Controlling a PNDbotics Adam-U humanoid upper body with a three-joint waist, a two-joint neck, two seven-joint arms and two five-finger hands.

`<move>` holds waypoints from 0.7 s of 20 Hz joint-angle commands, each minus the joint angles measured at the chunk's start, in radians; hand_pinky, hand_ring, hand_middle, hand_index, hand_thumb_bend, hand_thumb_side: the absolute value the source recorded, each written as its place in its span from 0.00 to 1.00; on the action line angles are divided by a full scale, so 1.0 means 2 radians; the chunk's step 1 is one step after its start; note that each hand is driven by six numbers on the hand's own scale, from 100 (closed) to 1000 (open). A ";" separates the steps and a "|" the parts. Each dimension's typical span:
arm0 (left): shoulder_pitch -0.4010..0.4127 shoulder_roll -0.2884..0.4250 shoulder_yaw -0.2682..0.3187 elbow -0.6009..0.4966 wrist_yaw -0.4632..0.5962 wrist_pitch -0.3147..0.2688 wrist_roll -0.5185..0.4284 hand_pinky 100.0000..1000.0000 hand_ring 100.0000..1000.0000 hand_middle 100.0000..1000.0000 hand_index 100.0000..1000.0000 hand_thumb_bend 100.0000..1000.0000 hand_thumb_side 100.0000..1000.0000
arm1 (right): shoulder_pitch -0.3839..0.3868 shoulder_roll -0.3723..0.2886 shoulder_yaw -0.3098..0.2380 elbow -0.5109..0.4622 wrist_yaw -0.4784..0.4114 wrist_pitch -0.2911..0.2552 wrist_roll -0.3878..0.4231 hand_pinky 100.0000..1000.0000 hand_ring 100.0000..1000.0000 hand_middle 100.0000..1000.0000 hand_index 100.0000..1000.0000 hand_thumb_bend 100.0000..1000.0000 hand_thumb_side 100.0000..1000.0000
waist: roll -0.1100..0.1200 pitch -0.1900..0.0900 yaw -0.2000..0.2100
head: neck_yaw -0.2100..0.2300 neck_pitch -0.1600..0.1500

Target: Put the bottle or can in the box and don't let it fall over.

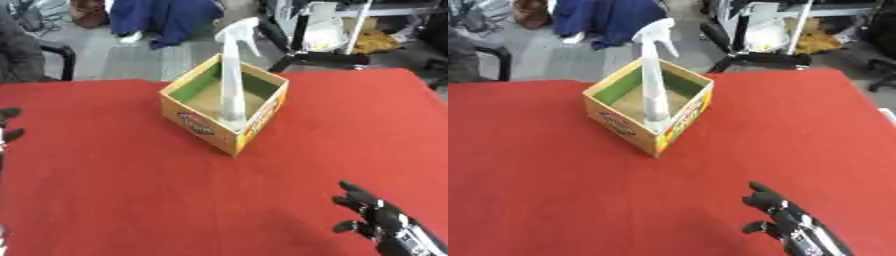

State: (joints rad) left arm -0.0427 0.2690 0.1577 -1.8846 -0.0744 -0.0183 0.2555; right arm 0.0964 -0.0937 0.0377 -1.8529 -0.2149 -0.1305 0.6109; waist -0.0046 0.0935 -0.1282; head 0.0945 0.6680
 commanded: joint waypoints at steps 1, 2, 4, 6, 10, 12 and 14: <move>-0.007 -0.003 0.001 0.011 -0.001 -0.006 -0.001 0.77 0.92 0.68 0.71 0.00 0.88 | 0.002 -0.010 0.000 -0.009 -0.006 -0.002 0.004 0.66 0.95 1.00 0.86 0.00 0.68 | 0.000 -0.008 0.003 | 0.013 0.016; -0.008 -0.004 0.000 0.014 0.001 -0.007 -0.001 0.77 0.92 0.68 0.71 0.00 0.88 | 0.002 -0.011 0.000 -0.009 -0.006 -0.003 0.004 0.66 0.95 1.00 0.86 0.00 0.68 | 0.000 -0.010 0.004 | 0.015 0.018; -0.008 -0.006 -0.005 0.020 0.003 -0.008 -0.005 0.77 0.91 0.68 0.70 0.00 0.88 | 0.004 -0.012 0.001 -0.009 -0.007 -0.003 0.006 0.66 0.95 1.00 0.86 0.00 0.67 | -0.001 -0.013 0.006 | 0.018 0.023; -0.009 -0.008 -0.008 0.024 0.004 -0.009 -0.008 0.77 0.91 0.67 0.70 0.00 0.88 | 0.005 -0.013 0.001 -0.009 -0.009 -0.004 0.007 0.66 0.95 1.00 0.86 0.00 0.67 | -0.002 -0.015 0.008 | 0.018 0.025; -0.008 -0.011 -0.011 0.030 0.006 -0.009 -0.012 0.76 0.91 0.67 0.70 0.00 0.88 | 0.007 -0.014 0.001 -0.010 -0.009 -0.005 0.008 0.66 0.95 1.00 0.86 0.00 0.66 | -0.003 -0.018 0.010 | 0.016 0.025; -0.007 -0.012 -0.012 0.031 0.007 -0.010 -0.012 0.76 0.91 0.67 0.70 0.00 0.88 | 0.008 -0.015 0.002 -0.010 -0.009 -0.006 0.008 0.66 0.95 1.00 0.86 0.00 0.66 | -0.003 -0.019 0.011 | 0.013 0.025; -0.007 -0.012 -0.012 0.031 0.008 -0.010 -0.012 0.76 0.91 0.67 0.70 0.00 0.88 | 0.008 -0.014 0.001 -0.011 -0.009 -0.007 0.009 0.66 0.95 1.00 0.86 0.00 0.65 | -0.004 -0.020 0.011 | 0.010 0.022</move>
State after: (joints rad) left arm -0.0492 0.2358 0.1330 -1.8117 -0.0606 -0.0370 0.2344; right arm 0.1151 -0.1042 0.0384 -1.8529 -0.2260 -0.1407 0.6251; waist -0.0133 0.0679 -0.1080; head 0.1187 0.7161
